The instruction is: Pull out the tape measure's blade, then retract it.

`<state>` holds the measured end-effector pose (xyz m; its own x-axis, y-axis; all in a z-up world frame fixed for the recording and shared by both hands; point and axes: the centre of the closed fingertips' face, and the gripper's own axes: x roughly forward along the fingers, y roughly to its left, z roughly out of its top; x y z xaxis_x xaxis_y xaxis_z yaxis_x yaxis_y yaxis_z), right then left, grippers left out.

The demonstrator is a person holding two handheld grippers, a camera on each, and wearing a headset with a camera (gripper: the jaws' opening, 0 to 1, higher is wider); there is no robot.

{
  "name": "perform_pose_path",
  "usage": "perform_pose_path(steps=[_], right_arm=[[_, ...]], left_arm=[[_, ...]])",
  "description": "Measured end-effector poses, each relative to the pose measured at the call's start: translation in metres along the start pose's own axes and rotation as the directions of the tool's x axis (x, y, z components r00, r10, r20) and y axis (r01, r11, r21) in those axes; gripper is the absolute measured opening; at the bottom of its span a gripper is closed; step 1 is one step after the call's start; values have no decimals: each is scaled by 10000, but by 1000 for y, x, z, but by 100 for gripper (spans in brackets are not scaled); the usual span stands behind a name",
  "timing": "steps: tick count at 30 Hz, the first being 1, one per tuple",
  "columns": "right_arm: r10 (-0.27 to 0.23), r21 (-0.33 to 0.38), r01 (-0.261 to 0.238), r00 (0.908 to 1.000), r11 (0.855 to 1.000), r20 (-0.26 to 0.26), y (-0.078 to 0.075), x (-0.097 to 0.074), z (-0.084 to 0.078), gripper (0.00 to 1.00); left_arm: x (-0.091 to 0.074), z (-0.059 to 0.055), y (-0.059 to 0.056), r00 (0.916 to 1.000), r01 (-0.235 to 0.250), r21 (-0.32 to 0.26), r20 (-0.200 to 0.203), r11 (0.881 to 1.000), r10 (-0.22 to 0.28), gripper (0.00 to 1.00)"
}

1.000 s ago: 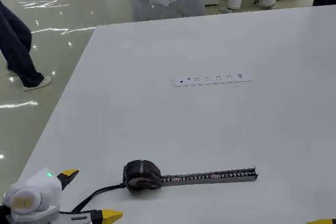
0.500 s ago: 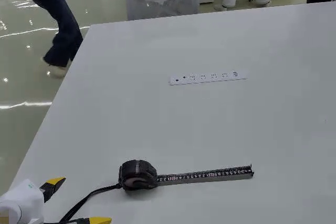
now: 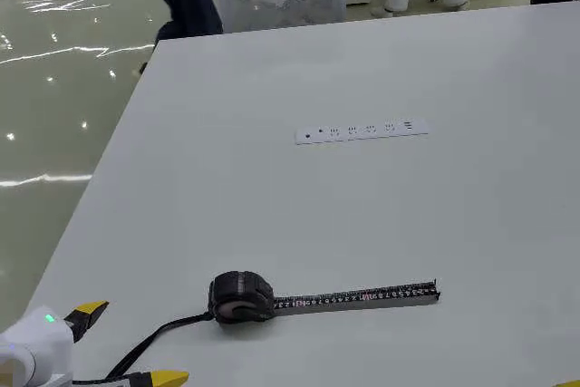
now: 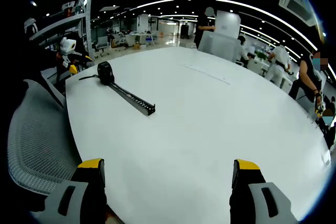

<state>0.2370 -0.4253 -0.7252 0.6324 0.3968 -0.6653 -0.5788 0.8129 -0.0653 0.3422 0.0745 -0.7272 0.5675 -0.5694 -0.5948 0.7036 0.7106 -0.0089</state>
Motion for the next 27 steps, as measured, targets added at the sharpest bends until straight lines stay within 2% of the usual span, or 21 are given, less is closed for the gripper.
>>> perform_pose_path(steps=[12, 20, 27], right_arm=[[3, 17, -2, 9997, 10000, -246, -1, -1, -5, 99], [75, 121, -70, 9990, 9999, -441, 3, 0, -10, 99], [107, -100, -112, 9986, 9999, -512, 1, 1, -10, 99]], left_arm=[[0, -2, -1, 10000, -73, -59, -67, 10000, 73, 99], [3, 1, -1, 9999, -60, -68, -144, 10000, 59, 99], [5, 3, 0, 10000, -46, -98, -88, 9999, 45, 99]])
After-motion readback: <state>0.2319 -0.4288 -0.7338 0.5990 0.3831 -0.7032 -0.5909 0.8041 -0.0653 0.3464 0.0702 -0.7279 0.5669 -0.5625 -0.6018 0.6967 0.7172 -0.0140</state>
